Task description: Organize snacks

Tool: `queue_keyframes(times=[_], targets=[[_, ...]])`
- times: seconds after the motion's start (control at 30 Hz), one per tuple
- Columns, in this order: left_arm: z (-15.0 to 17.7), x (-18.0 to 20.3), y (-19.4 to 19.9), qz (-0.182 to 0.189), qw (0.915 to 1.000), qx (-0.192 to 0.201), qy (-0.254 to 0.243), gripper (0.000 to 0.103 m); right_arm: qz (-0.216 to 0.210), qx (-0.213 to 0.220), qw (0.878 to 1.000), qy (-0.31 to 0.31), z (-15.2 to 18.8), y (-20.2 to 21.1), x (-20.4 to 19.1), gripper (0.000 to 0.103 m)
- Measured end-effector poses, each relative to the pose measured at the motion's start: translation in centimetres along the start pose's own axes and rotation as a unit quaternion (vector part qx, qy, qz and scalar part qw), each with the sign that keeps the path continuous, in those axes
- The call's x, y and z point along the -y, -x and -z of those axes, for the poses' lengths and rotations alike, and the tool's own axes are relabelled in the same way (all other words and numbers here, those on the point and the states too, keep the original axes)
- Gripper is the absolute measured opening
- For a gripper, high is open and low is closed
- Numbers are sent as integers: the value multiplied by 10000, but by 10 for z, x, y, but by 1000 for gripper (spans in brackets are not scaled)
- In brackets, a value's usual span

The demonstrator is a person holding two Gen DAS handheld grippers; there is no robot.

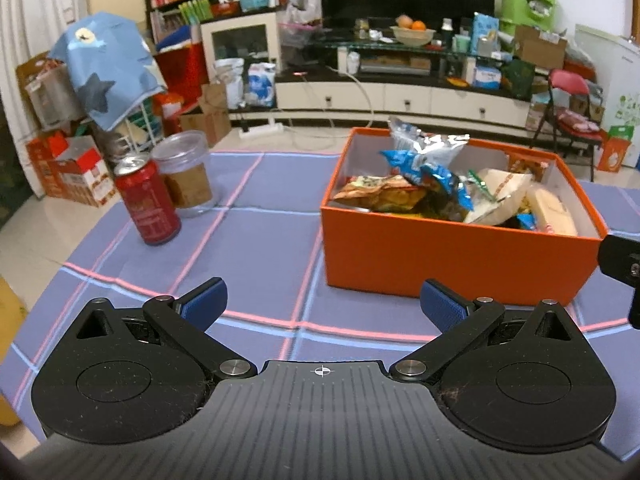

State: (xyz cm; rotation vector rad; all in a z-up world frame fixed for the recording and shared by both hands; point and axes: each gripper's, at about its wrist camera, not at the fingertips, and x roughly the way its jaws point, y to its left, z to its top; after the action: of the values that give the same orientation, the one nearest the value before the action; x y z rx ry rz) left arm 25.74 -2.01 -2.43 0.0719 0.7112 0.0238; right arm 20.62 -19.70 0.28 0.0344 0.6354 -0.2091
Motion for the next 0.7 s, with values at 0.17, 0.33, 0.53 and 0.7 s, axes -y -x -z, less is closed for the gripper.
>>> queue_keyframes(times=[0.17,0.33,0.53,0.7], targets=[[0,-1,3,-62,9999,63,48,88,-45,11,10000,40,1,3,-3,102],[1,3,5,-81,9999,138,-32,88,-80,-39,9999,59,3,1,-5,102],[2,11,10,-120,9993,260,-253,88,-78,-101,9999,93,5,-4,-8,102],[3,12,8,-62,9994,147,-309,88,-60,-101,9999,84,5,-3,-9,102]])
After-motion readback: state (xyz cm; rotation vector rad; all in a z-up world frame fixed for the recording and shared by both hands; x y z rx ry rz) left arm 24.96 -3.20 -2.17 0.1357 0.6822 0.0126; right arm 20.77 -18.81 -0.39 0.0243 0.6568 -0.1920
